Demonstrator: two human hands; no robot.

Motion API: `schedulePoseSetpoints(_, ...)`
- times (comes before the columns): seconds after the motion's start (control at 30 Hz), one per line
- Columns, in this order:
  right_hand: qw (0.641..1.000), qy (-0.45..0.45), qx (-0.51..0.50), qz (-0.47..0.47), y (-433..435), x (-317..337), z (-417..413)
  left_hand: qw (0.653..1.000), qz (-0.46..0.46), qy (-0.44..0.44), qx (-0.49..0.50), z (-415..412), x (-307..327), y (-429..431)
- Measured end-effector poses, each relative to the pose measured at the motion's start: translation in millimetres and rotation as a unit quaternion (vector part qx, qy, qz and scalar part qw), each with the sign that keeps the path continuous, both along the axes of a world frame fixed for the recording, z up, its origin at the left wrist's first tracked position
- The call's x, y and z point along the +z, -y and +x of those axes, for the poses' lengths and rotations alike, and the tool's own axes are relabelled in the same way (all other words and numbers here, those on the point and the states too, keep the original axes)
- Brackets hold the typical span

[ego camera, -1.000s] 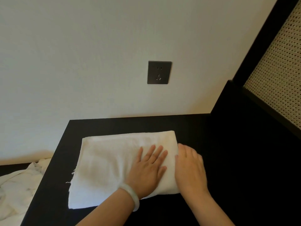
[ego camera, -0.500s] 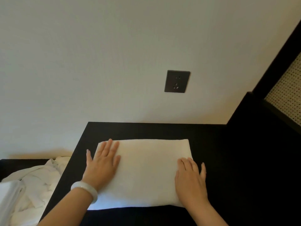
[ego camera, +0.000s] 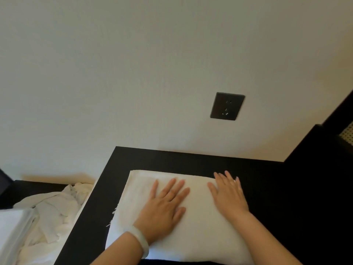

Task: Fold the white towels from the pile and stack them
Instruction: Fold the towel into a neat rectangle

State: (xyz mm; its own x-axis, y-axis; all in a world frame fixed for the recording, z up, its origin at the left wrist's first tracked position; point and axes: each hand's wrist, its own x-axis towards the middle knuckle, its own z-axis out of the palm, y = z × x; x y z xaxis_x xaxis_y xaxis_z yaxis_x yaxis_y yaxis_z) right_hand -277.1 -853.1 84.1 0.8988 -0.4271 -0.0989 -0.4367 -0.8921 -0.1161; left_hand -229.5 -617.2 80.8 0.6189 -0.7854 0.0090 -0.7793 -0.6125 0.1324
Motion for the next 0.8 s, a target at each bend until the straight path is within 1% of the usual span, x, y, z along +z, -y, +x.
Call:
schedulePoseSetpoints(0.07,0.997,-0.052,-0.054,-0.01,-2.6,16.7,11.8,1.0,-0.015,0.008,0.0,-1.6,3.0,-9.2)
schedulePoseSetpoints(0.1,0.995,-0.067,-0.061,-0.037,-7.1,23.9,16.0,1.0,-0.017,0.022,0.006,-3.7,4.8,-17.2)
schedulePoseSetpoints(0.13,0.994,-0.063,-0.049,-0.078,-14.7,30.0,20.0,0.999,-0.012,0.042,0.02,-5.2,7.5,-25.7)
schedulePoseSetpoints(0.17,0.993,-0.033,-0.008,-0.112,-27.7,34.6,24.7,0.997,-0.013,0.06,0.042,-6.5,7.8,-34.3)
schedulePoseSetpoints(0.2,0.991,0.021,0.058,-0.115,-46.5,37.6,30.3,0.995,-0.018,0.059,0.073,-8.3,9.6,-42.6)
schedulePoseSetpoints(0.23,0.984,0.078,0.138,-0.083,-69.7,39.0,36.2,0.992,-0.032,0.057,0.108,-10.2,8.6,-51.8)
schedulePoseSetpoints(0.27,0.969,0.11,0.219,-0.034,-94.8,37.7,42.1,0.987,-0.056,0.037,0.147,-10.9,6.4,-62.1)
schedulePoseSetpoints(0.3,0.951,0.113,0.289,0.011,-119.5,33.4,47.1,0.976,-0.089,0.021,0.199,-10.5,2.1,-72.7)
schedulePoseSetpoints(0.33,0.935,0.093,0.339,0.037,-140.7,26.5,50.8,0.957,-0.122,-0.028,0.26,-8.5,-0.3,-83.4)
schedulePoseSetpoints(0.37,0.928,0.067,0.365,0.046,-155.8,18.5,53.2,0.931,-0.159,-0.083,0.317,-7.8,-0.3,-94.8)
schedulePoseSetpoints(0.4,0.928,0.05,0.368,0.04,-163.8,10.2,55.5,0.904,-0.191,-0.128,0.361,-8.6,0.1,-105.9)
schedulePoseSetpoints(0.43,0.932,0.044,0.358,0.031,-167.3,3.1,58.0,0.883,-0.204,-0.169,0.388,-11.2,1.4,-116.1)
schedulePoseSetpoints(0.5,0.94,0.048,0.337,0.027,-168.3,-6.1,62.7,0.854,-0.211,-0.244,0.408,-18.4,5.4,-131.6)
schedulePoseSetpoints(0.57,0.94,0.056,0.334,0.03,-167.2,-9.3,65.1,0.825,-0.239,-0.308,0.411,-27.0,4.4,-142.0)
schedulePoseSetpoints(0.73,0.938,0.069,0.336,0.043,-163.9,-12.4,62.1,0.776,-0.303,-0.338,0.438,-47.9,8.1,-150.1)
schedulePoseSetpoints(0.8,0.937,0.078,0.336,0.051,-162.5,-12.2,62.7,0.761,-0.332,-0.356,0.428,-54.1,9.7,-152.8)
